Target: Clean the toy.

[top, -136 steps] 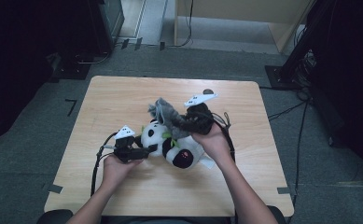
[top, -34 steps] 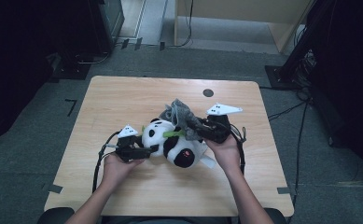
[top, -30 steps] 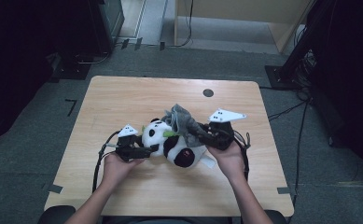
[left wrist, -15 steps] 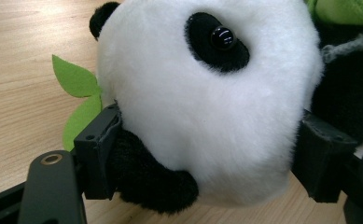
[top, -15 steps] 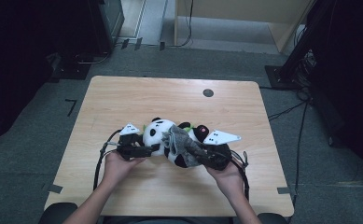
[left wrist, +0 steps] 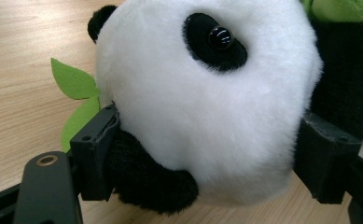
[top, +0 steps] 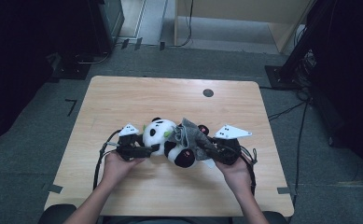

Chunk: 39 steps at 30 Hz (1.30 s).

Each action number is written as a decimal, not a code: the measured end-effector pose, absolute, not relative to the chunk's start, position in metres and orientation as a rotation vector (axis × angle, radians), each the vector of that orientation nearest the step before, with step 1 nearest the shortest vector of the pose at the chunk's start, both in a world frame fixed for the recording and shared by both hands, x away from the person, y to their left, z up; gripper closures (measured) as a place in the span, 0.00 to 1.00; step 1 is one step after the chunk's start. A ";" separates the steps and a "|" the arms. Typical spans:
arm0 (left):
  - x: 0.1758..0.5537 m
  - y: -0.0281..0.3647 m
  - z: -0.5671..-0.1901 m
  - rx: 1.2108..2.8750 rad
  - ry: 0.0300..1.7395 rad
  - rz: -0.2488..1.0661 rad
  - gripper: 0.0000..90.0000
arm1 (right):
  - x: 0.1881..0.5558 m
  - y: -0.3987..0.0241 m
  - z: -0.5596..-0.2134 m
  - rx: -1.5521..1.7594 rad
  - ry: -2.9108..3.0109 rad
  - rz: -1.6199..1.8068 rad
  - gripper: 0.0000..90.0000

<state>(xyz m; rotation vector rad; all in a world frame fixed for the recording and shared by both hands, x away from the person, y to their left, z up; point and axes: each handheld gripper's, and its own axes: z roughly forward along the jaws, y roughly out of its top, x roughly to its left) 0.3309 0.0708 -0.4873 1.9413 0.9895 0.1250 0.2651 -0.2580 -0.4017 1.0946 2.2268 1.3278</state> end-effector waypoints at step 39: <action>0.324 0.071 -0.482 1.993 0.953 0.123 0.23 | 0.291 -0.245 -0.427 1.120 2.288 1.266 0.82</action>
